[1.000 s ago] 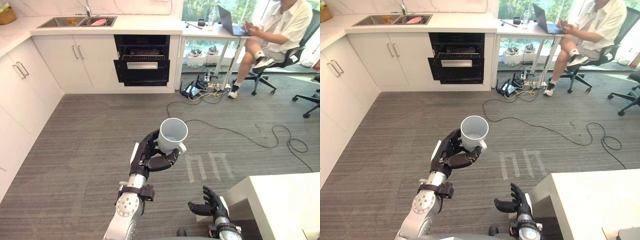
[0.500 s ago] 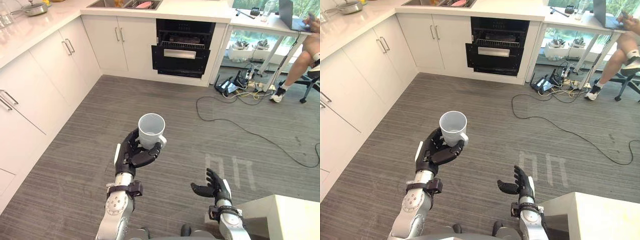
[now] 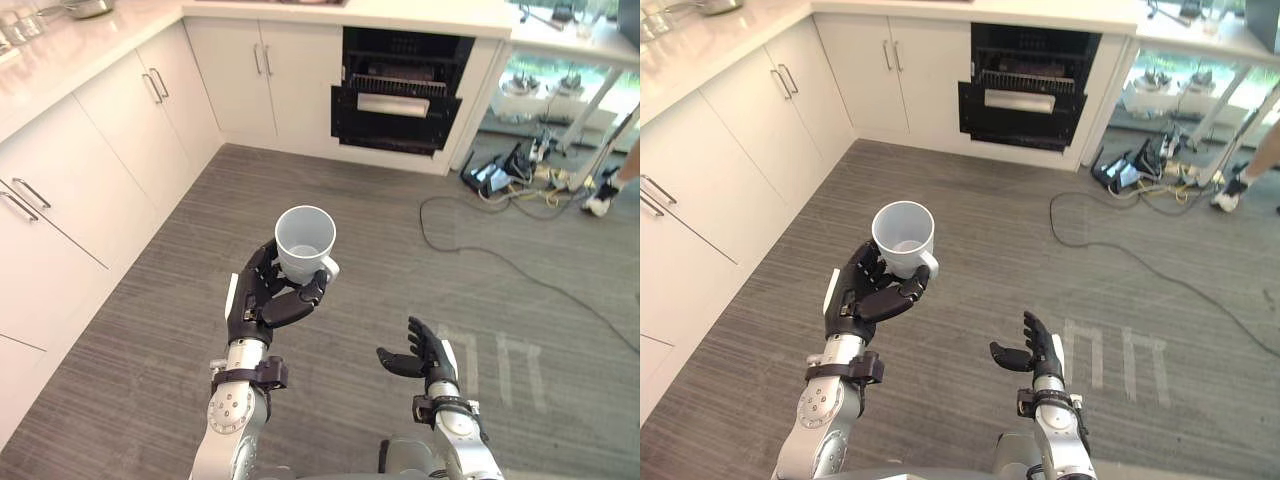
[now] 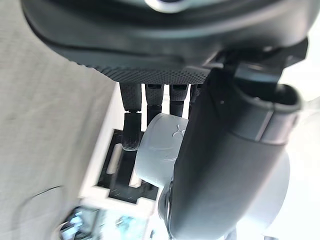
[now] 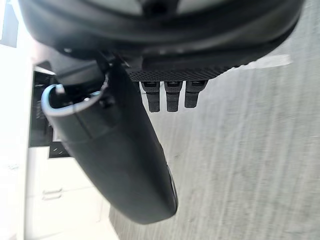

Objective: Walk over to the sink, pick up the cup, carry it to the dishwasher, place the cup inside the dishwasher, then close the dishwasher door

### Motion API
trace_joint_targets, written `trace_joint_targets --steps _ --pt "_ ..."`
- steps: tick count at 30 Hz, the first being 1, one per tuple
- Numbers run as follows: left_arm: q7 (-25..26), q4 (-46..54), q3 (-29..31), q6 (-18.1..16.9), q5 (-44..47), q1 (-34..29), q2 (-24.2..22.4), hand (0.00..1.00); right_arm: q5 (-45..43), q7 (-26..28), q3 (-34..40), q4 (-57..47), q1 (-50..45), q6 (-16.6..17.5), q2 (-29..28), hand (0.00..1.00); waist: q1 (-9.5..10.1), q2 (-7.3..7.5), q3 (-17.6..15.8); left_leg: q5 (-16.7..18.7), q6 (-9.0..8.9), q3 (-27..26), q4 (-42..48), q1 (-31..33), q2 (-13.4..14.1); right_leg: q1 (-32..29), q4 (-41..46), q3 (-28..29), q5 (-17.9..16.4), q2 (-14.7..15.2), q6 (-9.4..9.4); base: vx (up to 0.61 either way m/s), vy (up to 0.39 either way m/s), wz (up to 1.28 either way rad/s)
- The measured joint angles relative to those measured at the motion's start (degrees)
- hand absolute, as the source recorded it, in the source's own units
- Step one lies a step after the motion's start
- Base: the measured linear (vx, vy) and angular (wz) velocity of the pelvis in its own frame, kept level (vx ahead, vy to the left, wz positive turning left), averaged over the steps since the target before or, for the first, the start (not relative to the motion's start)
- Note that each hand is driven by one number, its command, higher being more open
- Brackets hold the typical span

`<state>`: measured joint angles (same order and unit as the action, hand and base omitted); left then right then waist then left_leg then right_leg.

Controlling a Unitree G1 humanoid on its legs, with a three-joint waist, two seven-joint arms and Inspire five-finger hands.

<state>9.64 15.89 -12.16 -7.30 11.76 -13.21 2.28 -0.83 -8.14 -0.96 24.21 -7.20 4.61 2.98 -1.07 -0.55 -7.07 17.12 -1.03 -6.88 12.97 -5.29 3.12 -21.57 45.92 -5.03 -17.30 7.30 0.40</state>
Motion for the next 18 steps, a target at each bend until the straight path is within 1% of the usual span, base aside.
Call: trace_joint_targets --steps 1,2,3,4,5,6,7,8,9,10,11,12,13,14,15,16,17,18 --pt "0.1 0.0 -0.2 0.0 0.0 0.4 0.0 0.30 0.0 0.2 0.0 -0.5 0.0 0.0 0.0 0.90 -0.08 -0.14 -0.1 0.3 -0.21 0.7 -0.3 -0.7 0.7 -1.5 -2.5 0.0 0.1 -1.3 0.21 0.34 -0.151 0.40" --pt "0.3 -0.2 -0.4 -0.1 0.0 0.7 0.1 0.30 0.0 0.2 -0.1 -0.7 -0.1 0.0 0.0 0.90 -0.25 -0.63 -0.4 0.3 -0.26 1.6 -0.5 -1.2 1.0 -2.5 -4.4 0.3 0.4 -2.1 0.59 0.29 -0.149 0.55" --pt "0.4 -0.6 -0.9 -0.2 0.0 1.1 0.0 0.30 0.0 0.1 -0.6 -1.4 -0.2 0.0 0.2 0.90 -0.88 0.26 0.2 0.8 -0.97 2.8 -0.1 -1.6 1.2 -3.0 -11.3 1.9 2.6 -3.1 1.48 0.37 -0.205 0.79" --pt "0.4 -1.5 -1.7 -0.8 -0.1 1.5 -0.1 0.30 0.0 0.1 -1.4 -2.4 -0.6 0.0 0.7 0.90 -1.82 -0.06 0.0 2.0 -2.97 3.9 0.7 -2.2 1.5 -2.4 -12.6 2.1 7.7 -3.5 0.72 0.39 -0.188 0.83" --pt "0.4 -3.0 -2.9 -0.6 -0.1 1.7 -1.5 0.30 0.0 0.0 -2.0 -3.5 -0.9 0.0 2.3 0.90 -1.27 -2.71 0.3 2.9 -4.01 4.9 2.0 -2.5 4.2 -1.4 -11.2 -0.1 7.6 -5.0 0.02 0.48 -0.220 0.58" --pt "0.3 -3.1 -3.7 -0.6 -0.6 1.7 -1.7 0.30 0.0 0.0 -2.4 -5.4 -1.3 -0.1 2.4 0.90 -1.06 -2.80 0.4 2.1 -5.03 5.0 4.6 -2.3 5.1 -0.4 -10.3 -1.2 6.2 -5.4 -1.26 0.41 -0.184 0.32" --pt "0.3 -3.1 -4.0 -0.5 -0.6 1.7 -1.8 0.30 0.0 0.1 -2.8 -6.8 -1.8 -0.1 2.3 0.90 -1.14 -2.81 0.3 1.4 -5.42 5.0 7.0 -1.6 5.7 0.8 -10.6 -1.9 5.8 -5.6 -1.77 0.42 -0.218 0.32" --pt "0.1 -3.1 -4.4 -0.5 -0.6 1.6 -2.0 0.30 0.0 0.0 -3.6 -9.4 -2.9 0.0 2.3 0.90 -1.22 -2.78 0.3 -0.3 -5.34 5.0 13.1 0.5 6.6 3.1 -12.1 -2.9 5.5 -5.9 -2.29 0.41 -0.224 0.43" --pt "-0.3 -3.0 -4.4 -0.5 -0.6 1.4 -2.5 0.30 0.0 0.0 -4.7 -13.8 -5.2 0.3 2.4 0.90 -0.96 -2.69 0.2 -5.0 -5.07 4.8 27.3 5.9 8.5 8.6 -16.0 -3.8 5.2 -6.4 -2.75 0.46 -0.236 0.35" --pt "-0.3 -2.8 -4.4 -0.5 -0.6 1.1 -2.5 0.30 0.0 0.0 -5.2 -15.0 -5.8 0.6 2.4 0.90 -0.67 -2.71 0.1 -5.8 -4.97 4.3 32.5 7.8 9.3 10.9 -17.8 -3.9 5.2 -6.7 -2.78 0.40 -0.192 0.17" --pt "-0.5 -2.1 -4.6 -0.6 -0.6 0.3 -2.9 0.30 -0.1 -0.1 -5.9 -17.0 -6.8 1.2 2.2 0.90 0.19 -2.74 0.1 -5.3 -4.65 1.8 39.7 10.6 11.4 15.2 -20.6 -3.9 5.2 -7.2 -2.82 0.25 -0.110 -0.02" --pt "-0.8 -1.7 -4.7 -0.6 -0.6 -0.1 -3.0 0.30 -0.1 -0.3 -6.2 -17.9 -7.3 1.5 2.1 0.90 0.56 -2.74 0.2 -4.8 -4.42 0.7 41.8 12.0 12.4 17.0 -21.8 -4.0 5.1 -7.3 -2.94 0.25 -0.072 -0.02" --pt "-1.3 -0.5 -4.6 -0.6 -0.6 -1.1 -3.0 0.30 -0.1 -0.4 -6.3 -18.9 -7.7 2.3 1.9 0.90 1.35 -2.47 0.2 -3.4 -3.74 -1.8 43.1 15.0 13.9 19.6 -24.2 -4.0 4.9 -7.3 -3.19 0.22 -0.010 0.06" --pt "-1.6 0.5 -4.6 -1.0 -0.5 -1.7 -3.2 0.30 -0.1 -0.4 -6.1 -19.1 -7.4 2.6 1.8 0.90 1.83 -2.51 0.4 -1.8 -2.94 -3.4 41.4 18.0 14.2 21.5 -26.5 -4.0 3.9 -6.9 -2.61 0.26 0.005 0.07" --pt "-1.9 0.5 -4.6 -1.2 -0.5 -1.8 -3.2 0.30 -0.1 -0.5 -6.0 -19.0 -7.2 2.6 1.8 0.90 2.20 -2.59 0.4 -1.2 -2.69 -4.1 39.7 19.4 14.1 22.2 -27.3 -4.3 3.0 -6.6 -2.53 0.20 0.079 0.12" --pt "-2.3 0.3 -4.2 -1.3 -0.5 -1.8 -3.3 0.30 -0.1 -0.5 -6.0 -18.1 -6.9 2.6 2.0 0.90 2.50 -2.76 0.4 -0.7 -1.87 -4.8 34.6 21.8 13.2 23.6 -28.6 -4.7 1.7 -6.0 -2.80 0.22 0.140 0.22" --pt "-2.5 -0.3 -4.1 -1.3 -0.5 -1.8 -3.2 0.30 -0.1 -0.5 -6.0 -16.4 -6.6 2.5 2.1 0.90 2.58 -2.44 0.4 -0.8 -1.80 -4.5 27.4 23.2 10.8 24.6 -29.5 -5.2 1.2 -4.8 -2.03 0.23 0.168 0.26" --pt "-2.5 -0.6 -4.0 -1.3 -0.5 -1.9 -3.1 0.30 -0.1 -0.4 -5.9 -15.4 -6.5 2.4 2.3 0.90 2.65 -2.28 0.4 -1.2 -2.21 -4.4 23.2 23.6 9.2 25.0 -29.9 -5.4 0.8 -4.0 -1.38 0.24 0.211 0.26"
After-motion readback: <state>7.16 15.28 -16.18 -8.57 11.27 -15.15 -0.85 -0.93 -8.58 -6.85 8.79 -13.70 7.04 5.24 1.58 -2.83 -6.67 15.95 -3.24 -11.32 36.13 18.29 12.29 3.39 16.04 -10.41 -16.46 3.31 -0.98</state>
